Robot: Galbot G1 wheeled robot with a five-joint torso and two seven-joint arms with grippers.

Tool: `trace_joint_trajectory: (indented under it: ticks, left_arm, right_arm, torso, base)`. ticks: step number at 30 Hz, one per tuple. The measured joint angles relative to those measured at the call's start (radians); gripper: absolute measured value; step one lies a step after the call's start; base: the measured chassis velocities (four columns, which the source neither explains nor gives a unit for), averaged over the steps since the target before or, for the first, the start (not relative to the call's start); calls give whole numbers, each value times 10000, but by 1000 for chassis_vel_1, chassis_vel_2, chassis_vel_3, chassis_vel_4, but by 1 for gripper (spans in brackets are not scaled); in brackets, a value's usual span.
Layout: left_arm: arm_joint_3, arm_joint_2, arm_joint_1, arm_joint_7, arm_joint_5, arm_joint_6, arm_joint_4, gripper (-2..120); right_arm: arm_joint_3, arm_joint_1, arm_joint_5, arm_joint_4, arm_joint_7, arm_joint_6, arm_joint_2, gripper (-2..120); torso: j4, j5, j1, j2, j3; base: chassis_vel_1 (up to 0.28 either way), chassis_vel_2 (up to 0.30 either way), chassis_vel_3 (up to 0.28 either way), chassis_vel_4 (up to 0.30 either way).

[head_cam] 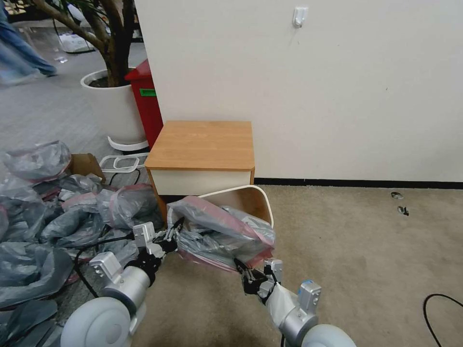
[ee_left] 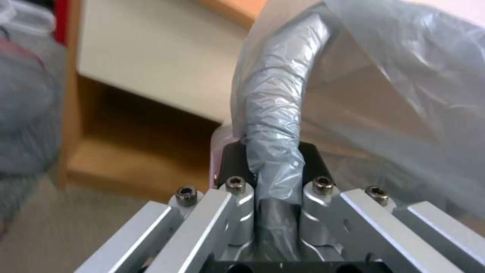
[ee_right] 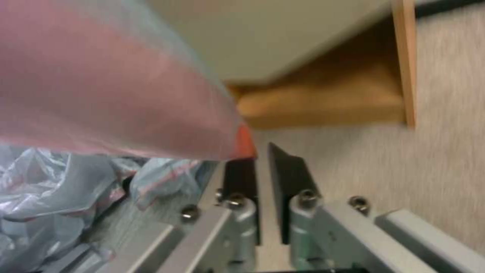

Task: Pick up the garbage bag from the table and place it over the trash can.

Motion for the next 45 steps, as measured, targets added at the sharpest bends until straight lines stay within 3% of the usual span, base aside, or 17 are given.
trace_joint_trajectory:
  ticks: [2,11,13,16,19,24,27,30,34,38,41,45]
  left_arm:
    - [-1,2,22,-34,-6,57,0,7]
    - [-49,33,50,-258,-33,256,32,7]
    - [-54,41,45,-265,-33,257,41,7]
    - [-98,99,-2,-325,-25,259,123,7]
    - [-109,110,-4,-333,-21,261,134,7]
    - [-83,124,1,-345,-6,271,173,7]
    - [-55,124,-6,-358,6,279,188,7]
    - [4,130,-34,-394,49,301,250,7]
    - [36,164,-47,-402,180,304,308,7]
    - [27,189,-47,-403,195,303,320,7]
    - [-10,199,-42,-403,196,304,357,7]
    - [-15,192,-47,-403,199,304,364,7]
  right_arm:
    - [113,-33,-305,-71,-94,213,-131,14]
    - [478,-397,-1402,229,-572,668,-1426,52]
    - [480,-435,-1467,282,-585,687,-1545,53]
    - [604,-738,-2436,548,-593,724,-2423,70]
    - [810,-810,-2862,579,-515,589,-2616,77]
    - [1839,-676,-3560,407,307,326,-2608,98]
    - [2099,-619,-3539,400,456,658,-2494,100]
    - [2596,-500,-3306,739,565,1713,-2101,100]
    - [2770,-335,-3158,1374,570,2136,-1713,100]
    - [2731,-306,-2516,1892,502,2239,-1557,100]
    - [2267,-678,-177,2811,-190,1936,-1587,100]
    - [1894,-834,12,2873,-1001,1573,-1771,100]
  torso:
    - [0,-7,0,0,0]
    - [0,-4,0,0,0]
    - [0,-4,0,0,0]
    - [0,-6,0,0,0]
    - [0,-5,0,1,0]
    - [0,-4,0,0,0]
    - [0,-4,0,0,0]
    - [-1,-5,0,0,0]
    - [0,-7,0,0,0]
    - [1,-7,0,0,0]
    - [0,-9,0,0,0]
    - [0,-7,0,0,0]
  base:
    - [0,0,0,0]
    - [0,0,0,0]
    - [0,0,0,0]
    - [0,0,0,0]
    - [0,0,0,0]
    - [0,0,0,0]
    - [0,0,0,0]
    - [0,0,0,0]
    - [0,0,0,0]
    - [0,0,0,0]
    - [0,0,0,0]
    - [0,0,0,0]
